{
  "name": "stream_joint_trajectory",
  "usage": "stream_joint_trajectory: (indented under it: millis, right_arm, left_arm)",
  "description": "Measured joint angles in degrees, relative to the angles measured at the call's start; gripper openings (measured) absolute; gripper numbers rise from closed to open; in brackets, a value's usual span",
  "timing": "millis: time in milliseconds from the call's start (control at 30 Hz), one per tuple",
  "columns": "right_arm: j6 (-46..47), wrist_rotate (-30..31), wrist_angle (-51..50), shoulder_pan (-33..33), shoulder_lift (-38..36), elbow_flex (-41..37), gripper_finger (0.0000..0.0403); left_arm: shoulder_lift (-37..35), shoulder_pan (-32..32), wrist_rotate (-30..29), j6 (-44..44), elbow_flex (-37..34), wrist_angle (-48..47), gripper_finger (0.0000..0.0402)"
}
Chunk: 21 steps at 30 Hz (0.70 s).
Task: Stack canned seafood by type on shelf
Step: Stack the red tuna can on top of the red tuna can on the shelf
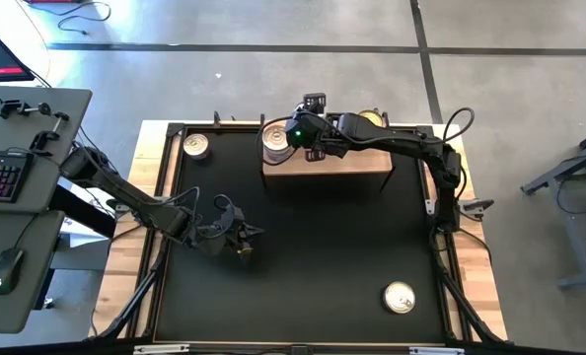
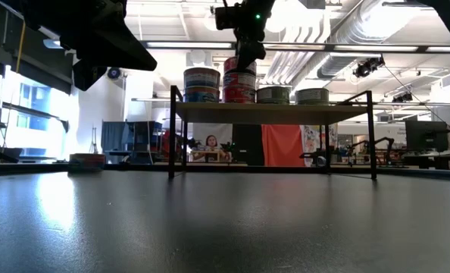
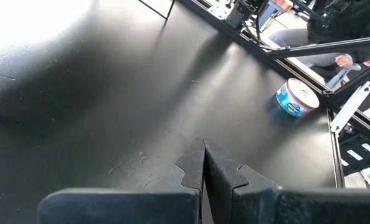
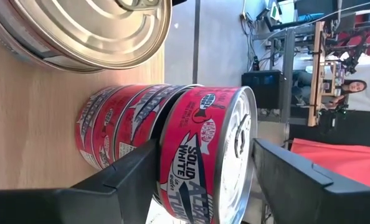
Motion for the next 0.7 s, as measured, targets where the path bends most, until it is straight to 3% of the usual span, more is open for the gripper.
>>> stream_joint_trajectory:
  millis: [367,700]
  right_arm:
    - [2.9,0.0,0.0,0.1,0.0,0.0,0.025]
    - [5.7,1.5,0.3,0.2,0.0,0.0,0.0301]
  left_arm:
    - [0.0,0.0,0.0,1.0,0.0,0.0,0.0]
    - [0.0,0.0,0.0,1.5,0.0,0.0,0.0]
